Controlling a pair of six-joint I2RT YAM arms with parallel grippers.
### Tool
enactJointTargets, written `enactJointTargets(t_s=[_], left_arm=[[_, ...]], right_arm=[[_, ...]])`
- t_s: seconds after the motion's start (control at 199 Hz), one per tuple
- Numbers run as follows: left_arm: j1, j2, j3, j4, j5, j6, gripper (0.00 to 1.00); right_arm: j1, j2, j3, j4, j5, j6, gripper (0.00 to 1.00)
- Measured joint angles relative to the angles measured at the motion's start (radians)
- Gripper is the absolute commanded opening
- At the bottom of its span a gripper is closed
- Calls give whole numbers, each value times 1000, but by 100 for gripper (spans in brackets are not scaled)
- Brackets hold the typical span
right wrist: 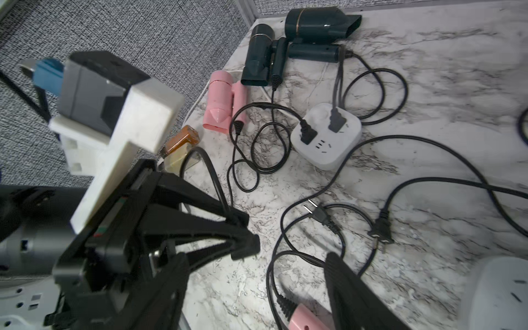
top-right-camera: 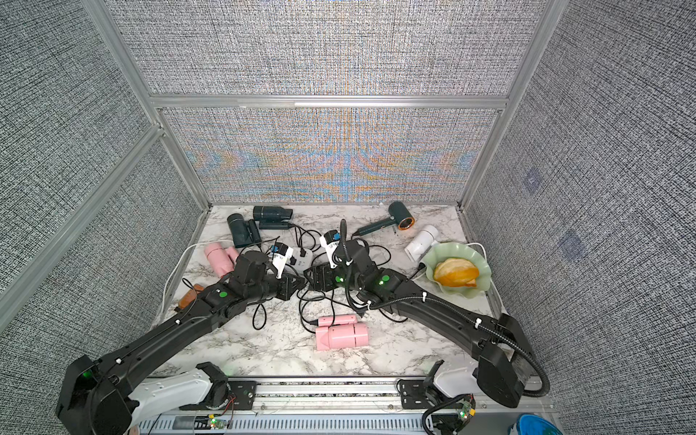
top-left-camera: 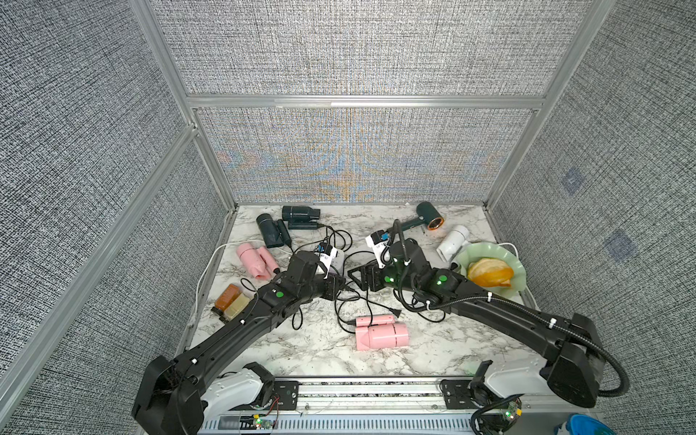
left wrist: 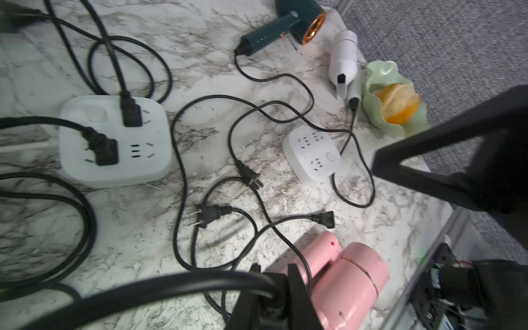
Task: Charge the blow dryers
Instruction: Pick up the plug from the center of the board, then insert the plug into the socket.
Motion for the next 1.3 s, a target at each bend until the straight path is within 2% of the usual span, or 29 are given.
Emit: enactJointTargets(t_s=[0.201, 0.457, 0.828, 1.3], left_arm=[[18, 121, 48, 51, -129, 36, 9], [38, 266, 73, 180, -231, 86, 10], [98, 409, 74, 363, -266, 121, 11], [106, 528, 58, 521, -290, 162, 11]], right_arm=[[-2, -69, -76, 2, 38, -23, 98], [-3, -145, -132, 8, 91, -33, 99], [-4, -175, -173, -3, 132, -34, 99], [-4, -159, -163, -3, 132, -37, 99]])
